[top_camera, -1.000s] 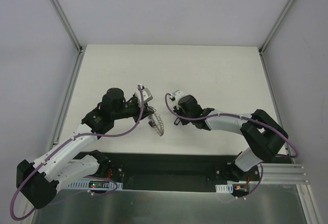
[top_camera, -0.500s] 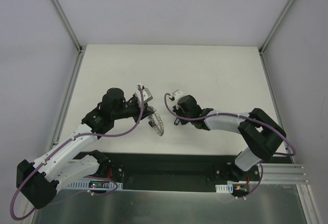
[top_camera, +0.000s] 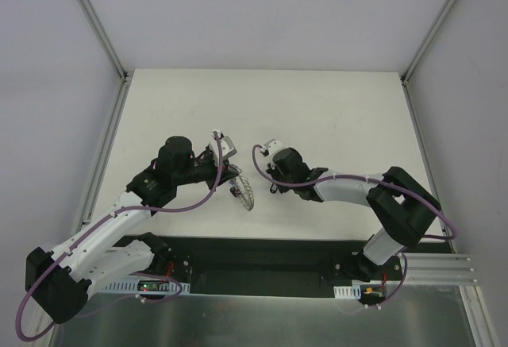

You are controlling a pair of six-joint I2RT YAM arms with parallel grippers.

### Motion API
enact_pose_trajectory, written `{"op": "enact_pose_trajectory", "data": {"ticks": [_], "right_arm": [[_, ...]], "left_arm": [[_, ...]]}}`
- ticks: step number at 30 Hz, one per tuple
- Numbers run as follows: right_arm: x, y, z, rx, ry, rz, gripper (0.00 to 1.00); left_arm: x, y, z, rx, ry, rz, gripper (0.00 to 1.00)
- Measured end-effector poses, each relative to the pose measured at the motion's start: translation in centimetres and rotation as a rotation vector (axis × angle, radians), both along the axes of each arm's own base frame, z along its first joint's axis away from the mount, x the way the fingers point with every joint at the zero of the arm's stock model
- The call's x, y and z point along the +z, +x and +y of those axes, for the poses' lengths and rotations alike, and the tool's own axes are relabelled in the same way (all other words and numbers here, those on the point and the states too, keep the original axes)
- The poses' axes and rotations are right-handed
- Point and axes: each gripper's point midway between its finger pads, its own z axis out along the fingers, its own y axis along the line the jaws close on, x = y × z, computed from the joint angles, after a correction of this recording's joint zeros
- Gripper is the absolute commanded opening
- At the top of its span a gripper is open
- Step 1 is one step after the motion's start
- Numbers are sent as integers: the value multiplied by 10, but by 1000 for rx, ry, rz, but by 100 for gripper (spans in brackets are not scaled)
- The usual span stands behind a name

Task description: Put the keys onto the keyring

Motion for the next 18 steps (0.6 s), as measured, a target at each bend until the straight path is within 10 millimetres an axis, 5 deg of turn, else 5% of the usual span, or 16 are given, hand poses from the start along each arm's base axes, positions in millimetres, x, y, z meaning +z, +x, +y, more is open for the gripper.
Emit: {"op": "enact_pose_trajectory", "data": {"ticks": [10, 18], "right_arm": [[7, -4, -3, 27, -15, -5, 1], [59, -20, -7, 191, 27, -45, 1]], "left_arm": [[0, 0, 0, -5, 1, -4, 0], [-6, -12, -10, -128, 2, -2, 0]]}}
